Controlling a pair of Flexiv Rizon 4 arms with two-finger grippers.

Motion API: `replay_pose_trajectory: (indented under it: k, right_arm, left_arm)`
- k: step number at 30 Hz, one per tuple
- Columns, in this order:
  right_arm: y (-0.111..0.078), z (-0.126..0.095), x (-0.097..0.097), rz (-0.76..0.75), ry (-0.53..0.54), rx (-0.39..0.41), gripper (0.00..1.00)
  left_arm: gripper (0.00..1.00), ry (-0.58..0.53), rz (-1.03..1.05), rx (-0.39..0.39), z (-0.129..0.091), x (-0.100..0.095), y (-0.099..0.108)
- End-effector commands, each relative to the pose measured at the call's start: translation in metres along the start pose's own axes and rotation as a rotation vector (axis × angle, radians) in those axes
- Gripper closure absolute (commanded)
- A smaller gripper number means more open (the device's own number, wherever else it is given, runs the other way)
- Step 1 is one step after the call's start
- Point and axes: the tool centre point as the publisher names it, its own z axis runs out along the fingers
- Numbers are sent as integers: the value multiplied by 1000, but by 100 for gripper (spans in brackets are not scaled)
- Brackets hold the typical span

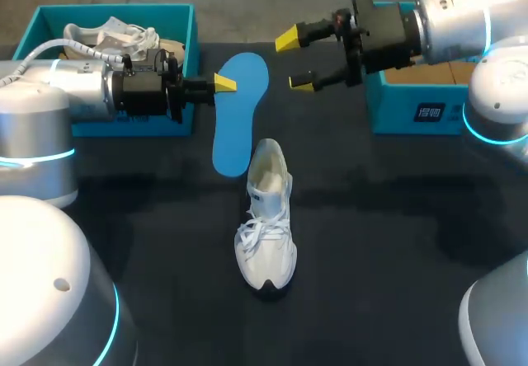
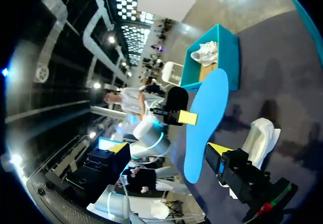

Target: Take the shoe out of the shoebox, open the shoe tongue, remove and reinsert the insole, then place the shoe into the shoebox

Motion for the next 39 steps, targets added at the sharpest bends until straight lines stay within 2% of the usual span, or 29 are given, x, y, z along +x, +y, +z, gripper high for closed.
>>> replay_pose_trajectory:
  k: [1, 18, 20, 23, 26, 27, 30, 33, 35, 37, 39]
  right_arm:
    - [-5, 2, -6, 2, 101, -9, 0]
    - [-9, 7, -14, 4, 87, 12, 0]
    - [-9, 7, -14, 4, 87, 12, 0]
    - [-9, 7, -14, 4, 87, 12, 0]
    - [-9, 7, -14, 4, 87, 12, 0]
    - [-9, 7, -14, 4, 87, 12, 0]
    - [-9, 7, -14, 4, 87, 12, 0]
    - [-9, 7, -14, 4, 87, 12, 0]
    - [-9, 7, -14, 4, 87, 12, 0]
    - [-9, 7, -14, 4, 87, 12, 0]
    - [-9, 7, -14, 4, 87, 12, 0]
  left_arm:
    - [100, -3, -1, 1, 0, 0, 1]
    - [100, -3, -1, 1, 0, 0, 1]
    - [100, -1, 71, 3, 0, 2, -1]
    - [100, 67, 197, -12, -6, 9, -5]
    - [100, 129, 468, 10, -15, 17, -10]
    - [100, 142, 619, 17, -18, 20, -10]
    - [100, 210, 857, -3, -23, 21, -8]
    - [100, 276, 1001, 3, -25, 23, -11]
    - [100, 293, 1076, 24, -25, 25, -14]
    - [100, 301, 1217, 78, -22, 29, -18]
    - [100, 305, 1270, 113, -20, 33, -19]
